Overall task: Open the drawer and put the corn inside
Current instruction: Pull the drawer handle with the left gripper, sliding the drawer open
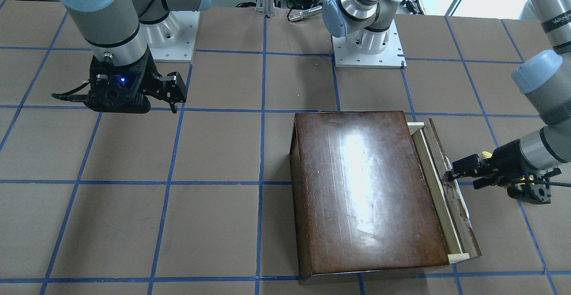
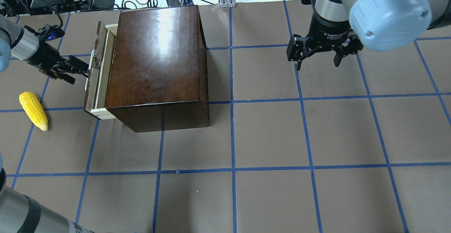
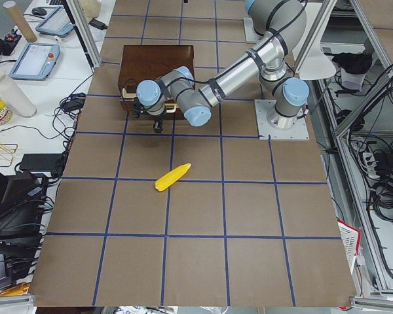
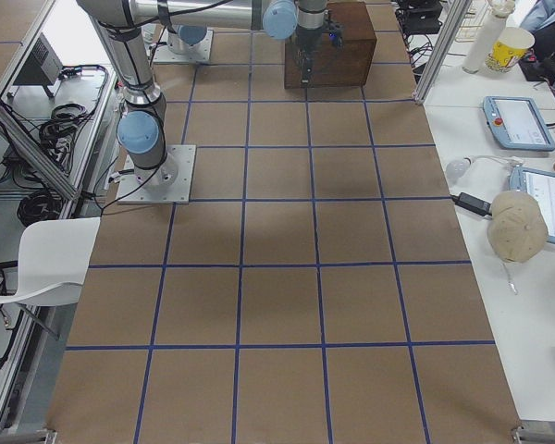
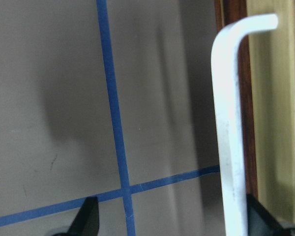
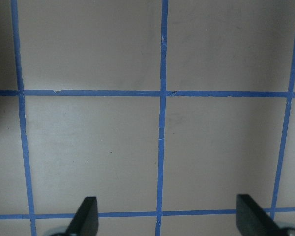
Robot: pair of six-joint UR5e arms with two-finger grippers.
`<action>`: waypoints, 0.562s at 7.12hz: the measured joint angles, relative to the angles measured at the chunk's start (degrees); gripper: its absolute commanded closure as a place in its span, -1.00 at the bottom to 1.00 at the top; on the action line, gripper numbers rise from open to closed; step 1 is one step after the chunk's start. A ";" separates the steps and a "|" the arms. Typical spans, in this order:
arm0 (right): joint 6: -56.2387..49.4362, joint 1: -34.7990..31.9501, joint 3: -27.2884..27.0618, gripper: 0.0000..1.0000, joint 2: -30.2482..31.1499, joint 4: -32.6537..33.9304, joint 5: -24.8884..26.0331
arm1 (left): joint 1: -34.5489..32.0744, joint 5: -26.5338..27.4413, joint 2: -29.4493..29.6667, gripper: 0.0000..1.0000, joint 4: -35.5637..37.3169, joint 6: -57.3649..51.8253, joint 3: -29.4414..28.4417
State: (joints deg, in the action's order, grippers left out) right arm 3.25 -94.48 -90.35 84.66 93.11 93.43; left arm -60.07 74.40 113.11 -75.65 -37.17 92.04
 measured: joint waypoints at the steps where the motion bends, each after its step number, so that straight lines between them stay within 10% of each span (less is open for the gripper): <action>1: 0.00 0.00 0.00 -1.00 0.01 -0.02 0.00 | 0.02 0.07 0.15 -1.00 -0.21 -1.14 -0.49; 4: 0.00 0.00 0.00 -1.00 0.00 -0.04 0.00 | 0.03 1.45 0.73 -1.00 -0.34 -3.08 -1.64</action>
State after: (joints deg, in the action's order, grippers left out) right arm 3.25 -94.48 -90.35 84.66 93.08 93.43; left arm -60.03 75.85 113.83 -75.99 -40.24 90.40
